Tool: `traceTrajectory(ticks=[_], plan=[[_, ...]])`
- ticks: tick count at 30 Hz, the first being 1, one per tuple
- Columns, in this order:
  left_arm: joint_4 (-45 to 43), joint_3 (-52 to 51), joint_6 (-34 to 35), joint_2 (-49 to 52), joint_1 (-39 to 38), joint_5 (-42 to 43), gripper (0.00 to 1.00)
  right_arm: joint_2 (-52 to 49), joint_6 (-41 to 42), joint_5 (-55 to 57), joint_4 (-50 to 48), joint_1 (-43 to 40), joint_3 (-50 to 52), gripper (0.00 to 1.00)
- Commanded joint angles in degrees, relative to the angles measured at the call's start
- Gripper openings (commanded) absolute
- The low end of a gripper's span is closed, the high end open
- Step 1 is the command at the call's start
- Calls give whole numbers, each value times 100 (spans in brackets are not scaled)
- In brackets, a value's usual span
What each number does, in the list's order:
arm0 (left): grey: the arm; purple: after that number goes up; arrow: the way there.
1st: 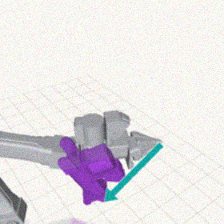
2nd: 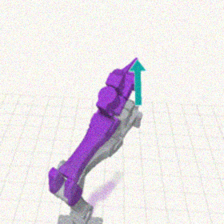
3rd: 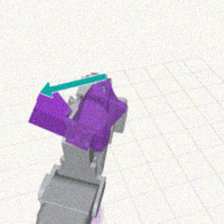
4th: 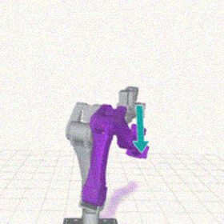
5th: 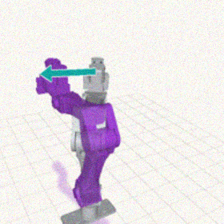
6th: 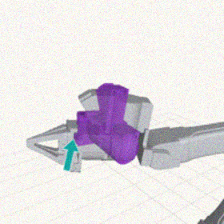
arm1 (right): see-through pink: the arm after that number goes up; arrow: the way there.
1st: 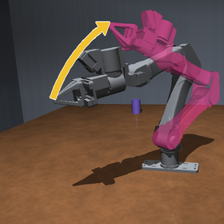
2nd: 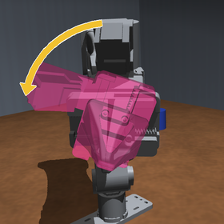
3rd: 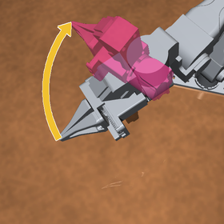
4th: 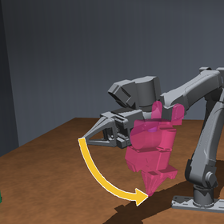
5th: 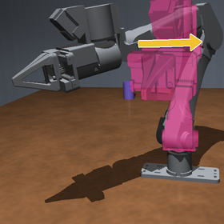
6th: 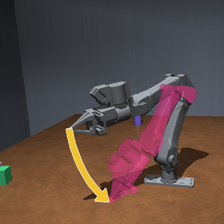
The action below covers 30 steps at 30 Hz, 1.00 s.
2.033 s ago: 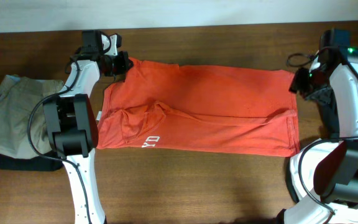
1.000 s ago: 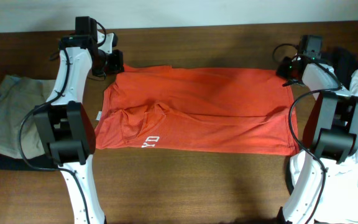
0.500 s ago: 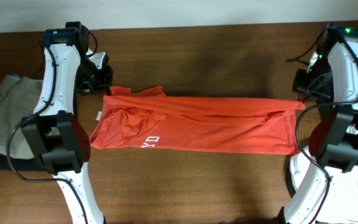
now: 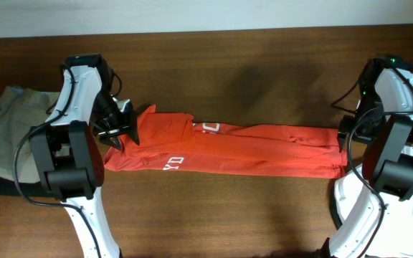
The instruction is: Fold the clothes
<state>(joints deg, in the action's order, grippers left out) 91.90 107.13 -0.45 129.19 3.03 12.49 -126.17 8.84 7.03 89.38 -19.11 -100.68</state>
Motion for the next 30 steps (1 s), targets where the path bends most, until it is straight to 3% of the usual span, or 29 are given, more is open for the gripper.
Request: traceTrajectory(ticks=[1, 4, 8, 12, 15, 18, 22, 24, 25, 26, 27, 30], plan=[[-127, -15, -48, -118, 4, -31, 53, 31, -468, -328, -236, -70, 42, 71], [-385, 15, -50, -234, -118, -31, 50, 28, -1084, -1027, -535, -122, 42, 74], [-1305, 328, -48, -673, -225, -31, 50, 28, -1078, -1029, -634, -122, 42, 75], [-2699, 273, -52, -710, -476, -35, 64, 28, -1078, -1029, -640, -122, 42, 75], [-2826, 236, -411, -354, -748, -105, 65, 28, -1075, -1032, -638, -122, 42, 76], [-2824, 236, -424, 127, -1003, -1235, 65, 28, -1075, -1032, -636, -122, 42, 75], [-2828, 236, -420, 297, -1038, -1606, 64, 28, -1073, -1032, -632, -122, 42, 76], [-2859, 236, -422, 378, -1038, -1799, 60, 28, -1075, -1029, -632, -122, 42, 75], [-2872, 236, -415, 400, -1038, -1788, 49, 28, -1073, -1032, -634, -122, 42, 75], [-2894, 238, -396, 400, -1045, -1784, 14, 28, -1073, -1029, -636, -122, 42, 76], [-2900, 269, -330, 389, -1045, -1668, 0, 28, -1073, -1032, -645, -122, 42, 75], [-2391, 634, -520, 299, -1038, -592, 0, 28, -1075, -1029, -656, -122, 42, 75]])
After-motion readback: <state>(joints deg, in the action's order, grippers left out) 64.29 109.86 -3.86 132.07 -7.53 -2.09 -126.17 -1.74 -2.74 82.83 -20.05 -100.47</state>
